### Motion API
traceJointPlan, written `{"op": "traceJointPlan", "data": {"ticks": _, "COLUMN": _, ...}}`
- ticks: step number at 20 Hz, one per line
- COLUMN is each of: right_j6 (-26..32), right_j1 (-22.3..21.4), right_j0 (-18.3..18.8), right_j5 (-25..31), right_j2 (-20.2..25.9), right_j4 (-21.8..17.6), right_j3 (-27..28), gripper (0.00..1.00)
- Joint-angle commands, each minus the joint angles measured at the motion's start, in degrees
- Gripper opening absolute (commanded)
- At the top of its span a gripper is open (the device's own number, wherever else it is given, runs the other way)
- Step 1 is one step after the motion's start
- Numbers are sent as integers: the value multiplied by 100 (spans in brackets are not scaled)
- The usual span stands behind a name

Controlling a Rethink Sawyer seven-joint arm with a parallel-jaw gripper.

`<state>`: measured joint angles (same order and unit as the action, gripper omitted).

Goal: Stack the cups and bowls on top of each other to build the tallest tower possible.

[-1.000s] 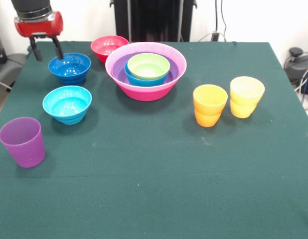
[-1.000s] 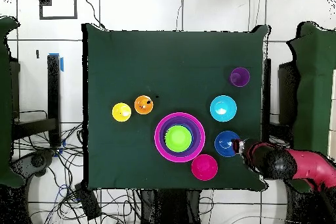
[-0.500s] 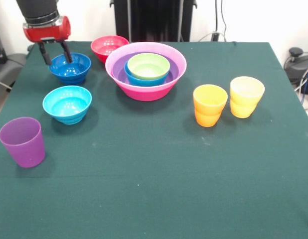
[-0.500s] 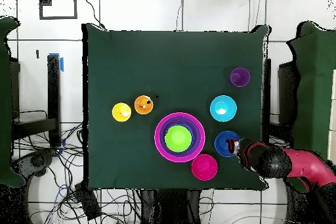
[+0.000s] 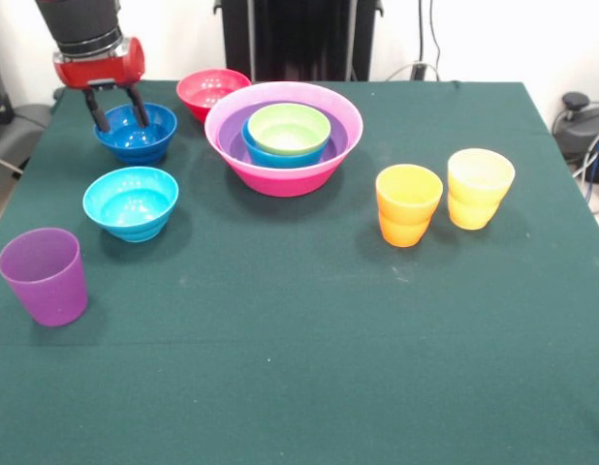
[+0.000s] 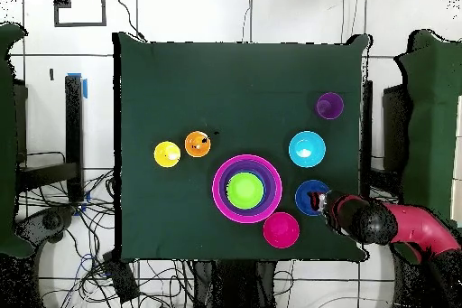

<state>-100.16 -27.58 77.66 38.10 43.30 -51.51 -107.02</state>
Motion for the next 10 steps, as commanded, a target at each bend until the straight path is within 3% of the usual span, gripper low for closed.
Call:
{"op": "traceJointPlan", "data": {"ticks": 1, "right_j6": 1948, "right_j1": 87, "right_j0": -172, "right_j5": 603, "right_j2": 27, "right_j4": -199, "right_j3": 588, "gripper": 100}}
{"op": "traceJointPlan", "data": {"ticks": 10, "right_j6": 2283, "right_j1": -109, "right_j0": -88, "right_j5": 957, "right_j2": 149, "right_j4": -14, "right_j3": 737, "gripper": 100}}
